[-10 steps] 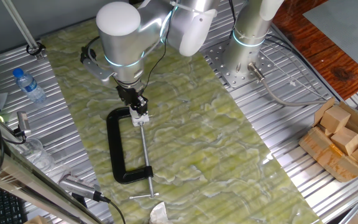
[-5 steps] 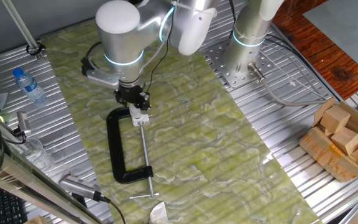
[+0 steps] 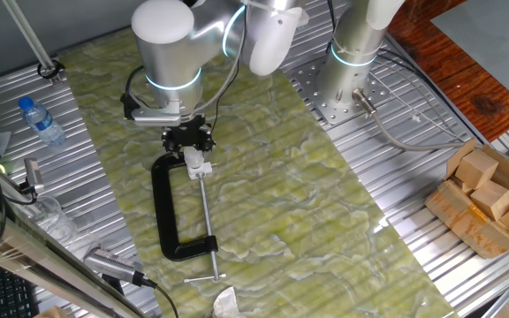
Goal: Install the light bulb by rotating it
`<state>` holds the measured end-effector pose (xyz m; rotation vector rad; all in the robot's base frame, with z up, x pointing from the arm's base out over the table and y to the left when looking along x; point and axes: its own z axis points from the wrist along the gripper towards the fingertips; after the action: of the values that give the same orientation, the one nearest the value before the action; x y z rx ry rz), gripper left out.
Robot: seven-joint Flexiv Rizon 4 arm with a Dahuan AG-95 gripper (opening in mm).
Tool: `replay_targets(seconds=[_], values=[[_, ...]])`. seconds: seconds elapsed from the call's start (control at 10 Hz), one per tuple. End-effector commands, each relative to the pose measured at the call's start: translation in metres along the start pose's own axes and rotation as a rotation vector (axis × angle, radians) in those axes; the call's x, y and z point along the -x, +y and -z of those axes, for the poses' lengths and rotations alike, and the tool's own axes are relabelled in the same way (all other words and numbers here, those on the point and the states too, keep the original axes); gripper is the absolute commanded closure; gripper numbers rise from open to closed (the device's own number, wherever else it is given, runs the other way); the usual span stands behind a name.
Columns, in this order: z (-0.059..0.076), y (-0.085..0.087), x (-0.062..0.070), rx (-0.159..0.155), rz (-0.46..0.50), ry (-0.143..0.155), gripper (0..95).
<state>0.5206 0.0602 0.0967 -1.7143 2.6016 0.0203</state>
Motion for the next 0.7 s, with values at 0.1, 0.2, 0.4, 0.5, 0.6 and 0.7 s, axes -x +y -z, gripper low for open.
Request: replay_targets(seconds=[0.1, 0.2, 0.4, 0.5, 0.6, 0.7], values=[[0.0003, 0.0, 0.0001, 0.001, 0.064, 0.0, 38.0], [0.0003, 0.0, 0.0001, 0.0, 0.076, -0.001, 38.0], [0.0003, 0.0001, 0.0001, -0.003, 0.073, 0.0, 38.0], [0.0003, 0.0001, 0.0001, -0.005, 0.068, 0.002, 38.0], [0.0002, 0.0001, 0.0001, -0.005, 0.064, 0.002, 76.0], [0.0001, 0.0001, 0.0001, -0.005, 0.055, 0.002, 95.0]])
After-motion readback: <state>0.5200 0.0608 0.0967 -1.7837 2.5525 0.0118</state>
